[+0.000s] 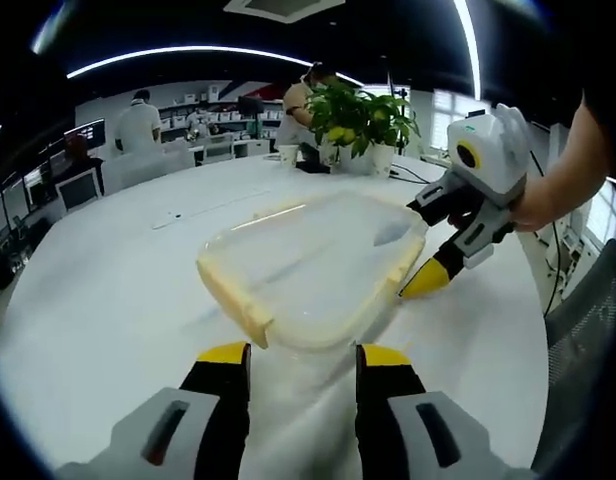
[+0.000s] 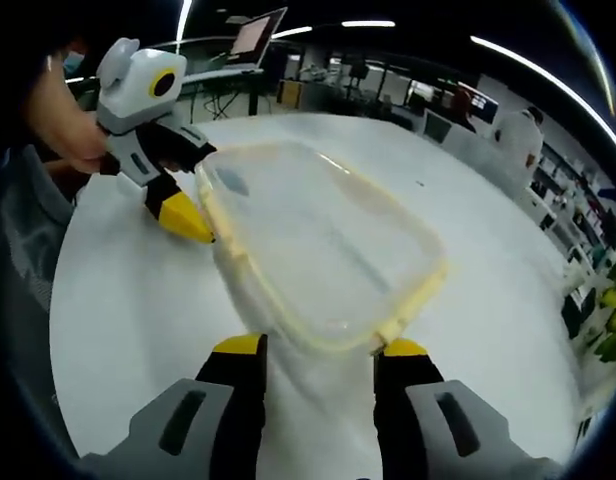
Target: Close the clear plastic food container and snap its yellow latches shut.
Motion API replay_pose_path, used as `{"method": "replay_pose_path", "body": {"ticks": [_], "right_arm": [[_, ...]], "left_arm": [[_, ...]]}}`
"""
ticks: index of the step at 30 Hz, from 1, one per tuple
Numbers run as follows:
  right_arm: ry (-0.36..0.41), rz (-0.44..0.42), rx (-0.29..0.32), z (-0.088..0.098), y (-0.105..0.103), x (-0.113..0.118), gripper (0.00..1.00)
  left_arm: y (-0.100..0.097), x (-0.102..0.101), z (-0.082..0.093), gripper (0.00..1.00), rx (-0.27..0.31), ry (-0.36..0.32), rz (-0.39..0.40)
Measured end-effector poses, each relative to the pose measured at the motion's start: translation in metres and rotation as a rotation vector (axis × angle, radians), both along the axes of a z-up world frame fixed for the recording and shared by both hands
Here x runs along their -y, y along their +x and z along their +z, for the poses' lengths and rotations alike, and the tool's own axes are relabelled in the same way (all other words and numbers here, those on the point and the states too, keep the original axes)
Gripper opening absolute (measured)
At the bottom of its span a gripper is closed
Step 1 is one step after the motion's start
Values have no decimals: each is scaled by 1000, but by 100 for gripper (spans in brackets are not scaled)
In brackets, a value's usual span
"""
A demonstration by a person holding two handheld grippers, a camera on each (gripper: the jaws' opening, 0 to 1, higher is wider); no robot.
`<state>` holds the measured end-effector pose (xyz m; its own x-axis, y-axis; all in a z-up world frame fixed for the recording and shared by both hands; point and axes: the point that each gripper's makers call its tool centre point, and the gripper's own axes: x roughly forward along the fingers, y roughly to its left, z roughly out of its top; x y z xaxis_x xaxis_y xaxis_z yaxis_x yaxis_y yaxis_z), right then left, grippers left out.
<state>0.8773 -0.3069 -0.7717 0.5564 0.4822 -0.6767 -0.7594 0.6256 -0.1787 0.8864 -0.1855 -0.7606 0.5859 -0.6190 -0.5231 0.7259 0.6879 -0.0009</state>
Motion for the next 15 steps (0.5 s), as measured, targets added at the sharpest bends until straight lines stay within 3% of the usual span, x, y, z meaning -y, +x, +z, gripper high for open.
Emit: {"method": "replay_pose_path", "body": {"ticks": [15], "right_arm": [[-11, 39, -5, -1, -2, -38, 39]], "left_arm": [[-6, -37, -3, 35, -8, 14, 63]]}}
